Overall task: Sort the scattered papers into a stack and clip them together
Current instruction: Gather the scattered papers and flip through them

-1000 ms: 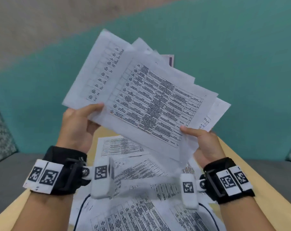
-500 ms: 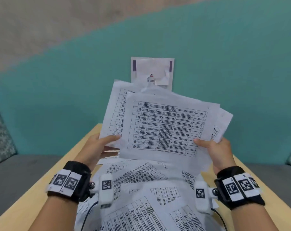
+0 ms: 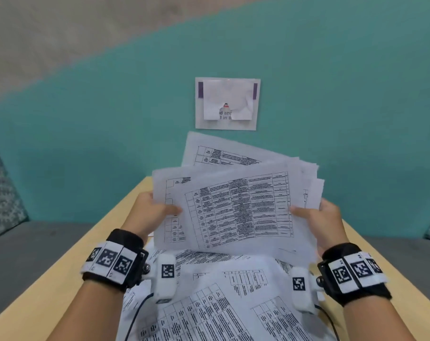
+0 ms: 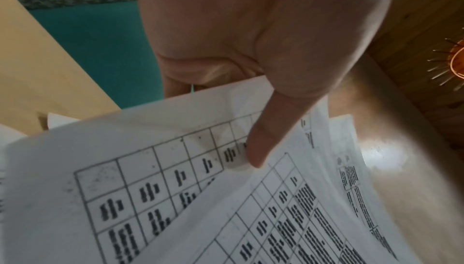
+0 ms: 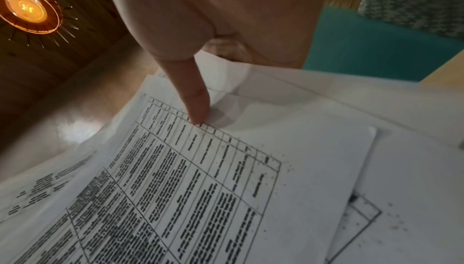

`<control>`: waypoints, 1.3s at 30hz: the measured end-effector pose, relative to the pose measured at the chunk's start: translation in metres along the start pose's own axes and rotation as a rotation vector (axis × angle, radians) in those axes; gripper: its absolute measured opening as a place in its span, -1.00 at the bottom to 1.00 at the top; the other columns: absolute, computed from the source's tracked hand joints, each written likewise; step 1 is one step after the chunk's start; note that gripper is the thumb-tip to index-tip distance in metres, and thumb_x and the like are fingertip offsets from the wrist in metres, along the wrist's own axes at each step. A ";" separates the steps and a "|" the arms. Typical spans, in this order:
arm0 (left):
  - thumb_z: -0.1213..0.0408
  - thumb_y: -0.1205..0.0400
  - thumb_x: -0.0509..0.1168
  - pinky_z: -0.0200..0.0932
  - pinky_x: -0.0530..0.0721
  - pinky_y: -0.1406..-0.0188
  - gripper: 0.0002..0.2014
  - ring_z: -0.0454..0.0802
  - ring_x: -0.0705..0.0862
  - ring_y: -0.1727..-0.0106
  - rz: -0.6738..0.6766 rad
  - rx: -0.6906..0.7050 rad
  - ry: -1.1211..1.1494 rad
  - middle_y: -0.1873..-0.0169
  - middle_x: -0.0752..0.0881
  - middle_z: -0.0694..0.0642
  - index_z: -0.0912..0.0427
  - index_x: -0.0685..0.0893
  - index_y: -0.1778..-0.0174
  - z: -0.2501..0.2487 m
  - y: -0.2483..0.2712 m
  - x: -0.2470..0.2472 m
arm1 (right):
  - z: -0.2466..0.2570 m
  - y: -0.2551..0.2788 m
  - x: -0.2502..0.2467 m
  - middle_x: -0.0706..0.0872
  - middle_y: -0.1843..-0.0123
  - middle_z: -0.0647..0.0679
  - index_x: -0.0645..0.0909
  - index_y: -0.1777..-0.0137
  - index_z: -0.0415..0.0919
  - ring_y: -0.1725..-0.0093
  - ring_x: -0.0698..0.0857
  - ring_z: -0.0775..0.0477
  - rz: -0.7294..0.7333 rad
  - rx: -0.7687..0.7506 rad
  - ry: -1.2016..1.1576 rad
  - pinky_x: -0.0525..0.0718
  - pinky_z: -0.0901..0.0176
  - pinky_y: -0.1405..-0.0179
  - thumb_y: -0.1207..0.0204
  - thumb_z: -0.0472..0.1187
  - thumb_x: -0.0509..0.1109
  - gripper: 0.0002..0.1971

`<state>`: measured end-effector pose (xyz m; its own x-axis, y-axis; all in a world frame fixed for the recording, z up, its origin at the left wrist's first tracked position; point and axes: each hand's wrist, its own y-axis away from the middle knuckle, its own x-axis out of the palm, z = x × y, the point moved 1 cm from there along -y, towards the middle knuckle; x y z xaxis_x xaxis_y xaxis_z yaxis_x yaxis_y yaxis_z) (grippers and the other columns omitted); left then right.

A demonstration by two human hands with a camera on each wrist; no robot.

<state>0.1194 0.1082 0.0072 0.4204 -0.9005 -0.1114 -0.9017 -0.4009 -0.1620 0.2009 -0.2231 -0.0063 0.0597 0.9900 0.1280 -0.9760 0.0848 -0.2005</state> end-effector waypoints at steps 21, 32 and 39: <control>-0.14 -0.50 0.56 0.16 0.36 -0.55 0.03 0.12 0.32 -0.70 -0.145 -0.065 0.019 -0.77 0.20 0.07 -0.05 0.09 -0.79 -0.018 0.009 0.016 | 0.020 0.003 0.002 0.80 -0.21 -0.21 0.64 -0.34 -0.39 -0.14 0.78 -0.16 -0.190 0.027 -0.250 0.73 -0.09 -0.25 -0.46 -0.36 0.62 -0.55; 0.33 -0.56 0.49 0.01 0.80 0.12 -0.49 0.20 0.81 -0.22 0.004 -0.074 0.693 -0.22 0.85 0.13 0.20 0.67 -0.47 -0.034 0.023 0.056 | -0.009 -0.007 0.039 0.85 -0.23 -0.15 0.69 -0.34 -0.20 -0.25 0.80 -0.27 0.024 0.285 -0.466 0.61 -0.36 -0.40 0.53 0.01 0.90 0.21; 0.39 -0.57 0.36 0.12 0.74 -0.06 -0.75 0.15 0.64 -0.01 0.079 -0.038 0.877 0.04 0.68 0.16 0.22 0.57 -0.15 -0.045 0.028 0.042 | -0.017 -0.010 0.036 0.82 -0.27 -0.13 0.75 -0.28 -0.14 -0.29 0.74 -0.37 -0.017 0.382 -0.483 0.59 -0.40 -0.39 0.36 0.08 0.89 0.04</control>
<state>0.1076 0.0519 0.0423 0.1413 -0.7244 0.6747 -0.9343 -0.3229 -0.1510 0.2166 -0.1862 -0.0161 0.0620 0.8184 0.5712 -0.9871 -0.0342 0.1561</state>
